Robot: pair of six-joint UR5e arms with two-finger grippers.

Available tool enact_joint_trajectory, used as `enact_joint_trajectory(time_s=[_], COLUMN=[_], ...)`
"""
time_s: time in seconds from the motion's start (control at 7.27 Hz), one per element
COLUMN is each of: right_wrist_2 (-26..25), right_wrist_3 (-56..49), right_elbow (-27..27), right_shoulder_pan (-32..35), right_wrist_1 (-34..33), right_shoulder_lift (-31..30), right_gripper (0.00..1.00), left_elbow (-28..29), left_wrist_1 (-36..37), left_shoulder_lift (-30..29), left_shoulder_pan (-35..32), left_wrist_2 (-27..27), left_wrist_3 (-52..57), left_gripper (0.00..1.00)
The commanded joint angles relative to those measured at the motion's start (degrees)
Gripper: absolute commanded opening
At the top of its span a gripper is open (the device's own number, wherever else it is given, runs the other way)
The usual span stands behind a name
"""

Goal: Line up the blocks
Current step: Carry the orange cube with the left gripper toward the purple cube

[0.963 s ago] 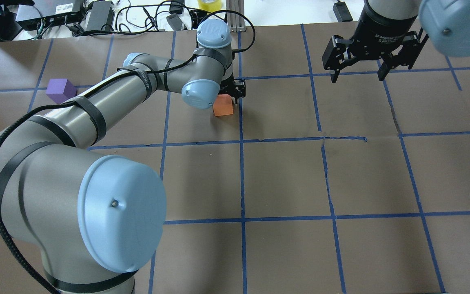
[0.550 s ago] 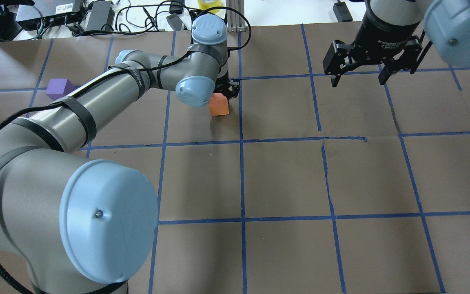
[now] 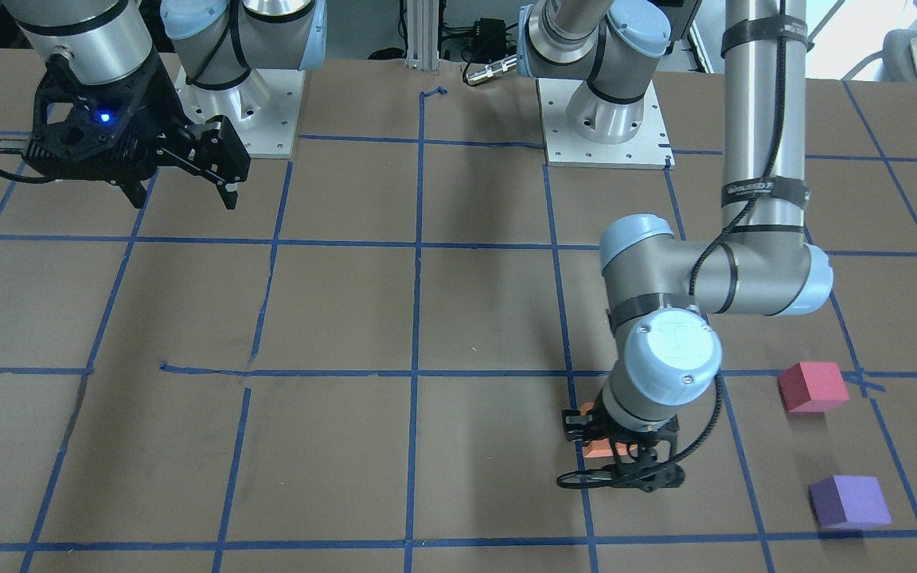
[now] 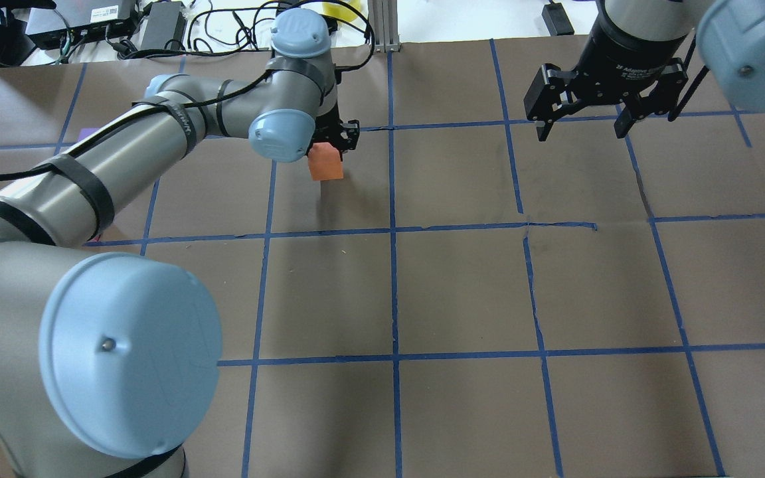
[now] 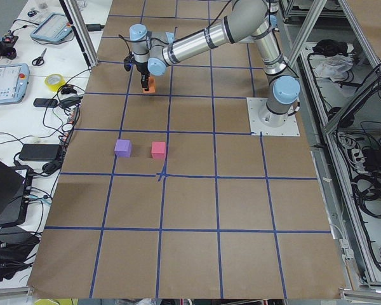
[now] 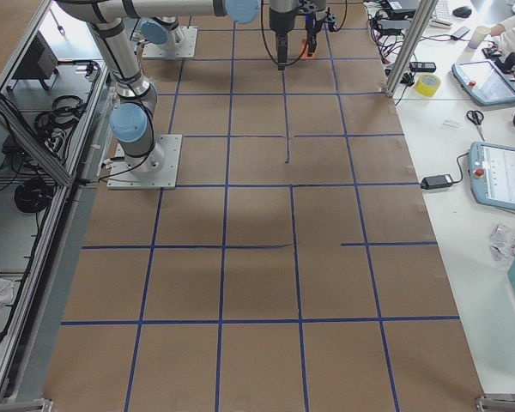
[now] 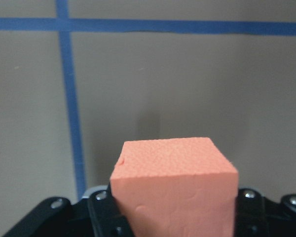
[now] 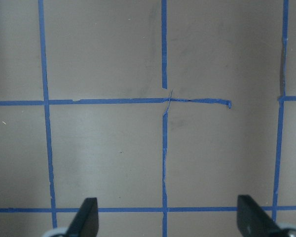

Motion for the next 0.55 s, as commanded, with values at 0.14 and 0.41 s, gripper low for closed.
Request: enact_joint_trajectory(time_s=[0.14,0.41], right_wrist_2=[-0.58,-0.67], right_wrist_3=[-0.08,-0.16], right_elbow=[0.05,0.05], right_shoulder_pan=[-0.01,-0.01], right_wrist_1=[2.77,2.77], right_shoulder_lift=[-0.6,-0.6], right_gripper=[1.0,1.0], left_elbow=[-1.15,0.6], left_wrist_1=[0.0,-0.87], left_shoulder_lift=[2.89,2.98], left_shoulder_pan=[12.87,19.74], left_wrist_2=[0.54,0.1], left_wrist_3=[15.76,18.44], left_gripper=[0.0,0.0])
